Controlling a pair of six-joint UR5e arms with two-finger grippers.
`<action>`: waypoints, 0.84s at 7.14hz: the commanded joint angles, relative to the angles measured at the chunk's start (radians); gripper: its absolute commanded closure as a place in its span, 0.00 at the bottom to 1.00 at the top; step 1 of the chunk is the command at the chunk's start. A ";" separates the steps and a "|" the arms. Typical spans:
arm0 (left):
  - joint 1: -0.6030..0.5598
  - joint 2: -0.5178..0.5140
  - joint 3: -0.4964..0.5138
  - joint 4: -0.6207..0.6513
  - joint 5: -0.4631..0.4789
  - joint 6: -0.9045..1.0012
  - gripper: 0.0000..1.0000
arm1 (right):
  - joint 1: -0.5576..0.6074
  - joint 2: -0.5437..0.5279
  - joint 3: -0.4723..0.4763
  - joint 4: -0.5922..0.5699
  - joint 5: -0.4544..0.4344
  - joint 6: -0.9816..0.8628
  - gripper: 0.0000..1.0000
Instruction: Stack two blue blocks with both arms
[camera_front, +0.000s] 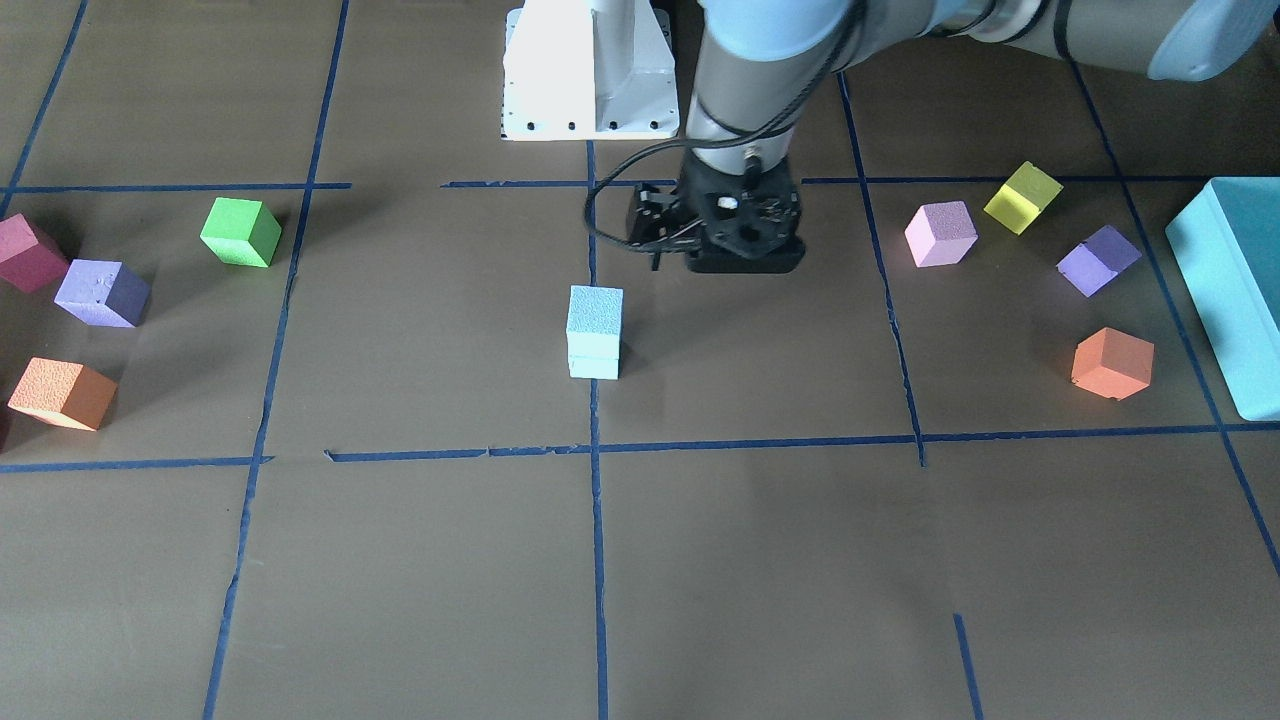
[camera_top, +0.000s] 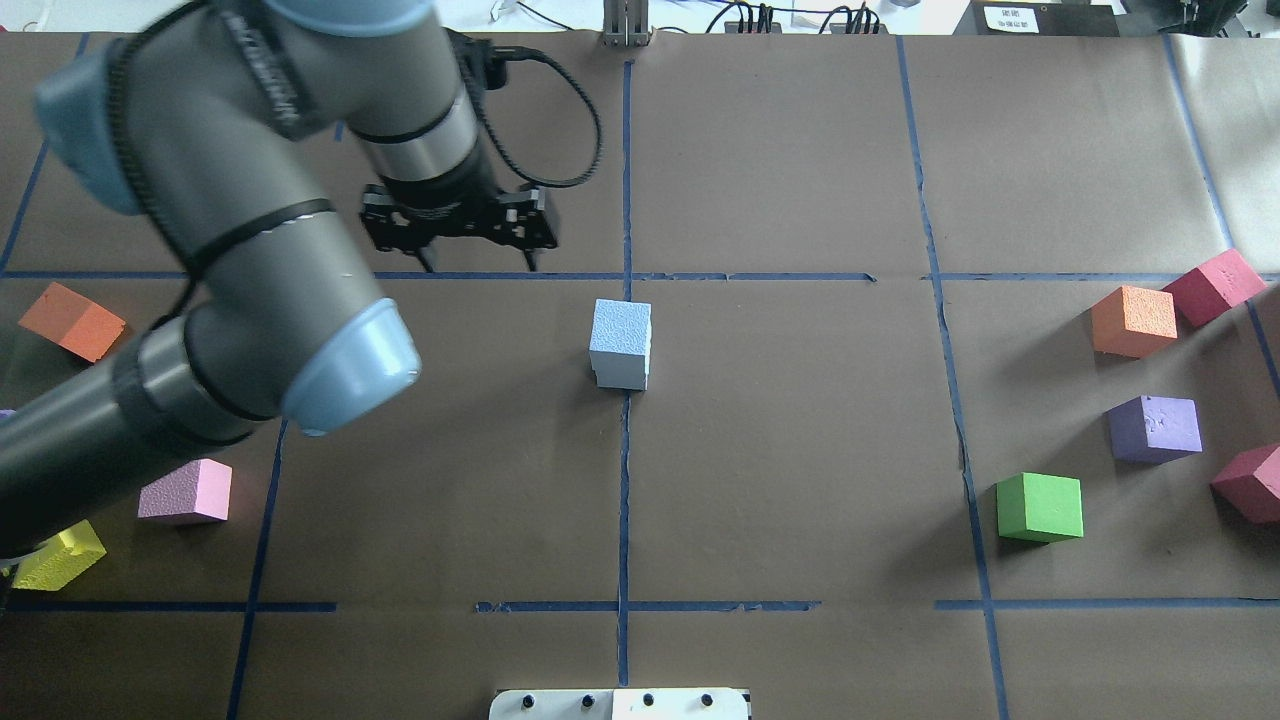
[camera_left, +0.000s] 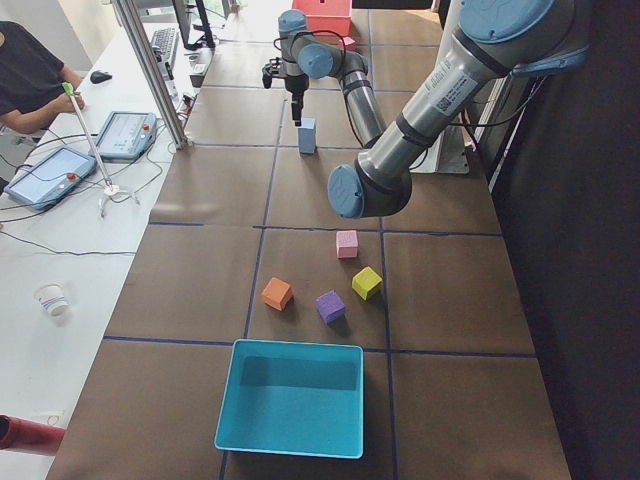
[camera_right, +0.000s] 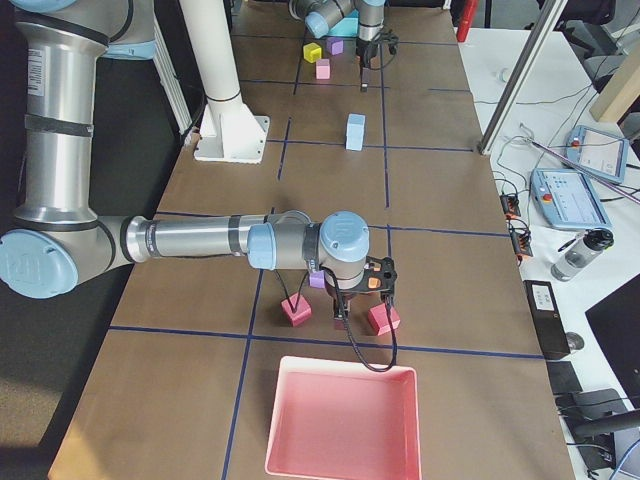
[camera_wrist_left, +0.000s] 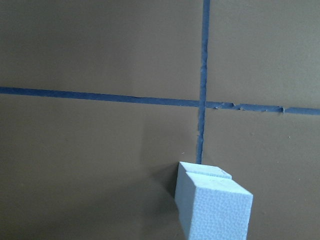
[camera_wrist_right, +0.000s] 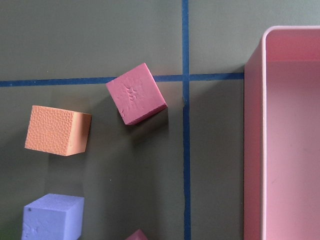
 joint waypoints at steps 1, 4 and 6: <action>-0.145 0.222 -0.162 0.030 -0.023 0.257 0.00 | 0.001 0.000 -0.105 0.166 0.005 0.011 0.00; -0.480 0.489 -0.145 0.026 -0.192 0.732 0.00 | 0.001 -0.004 -0.094 0.166 0.008 0.015 0.00; -0.671 0.615 -0.050 0.015 -0.213 1.040 0.00 | 0.001 -0.003 -0.091 0.165 0.016 0.015 0.00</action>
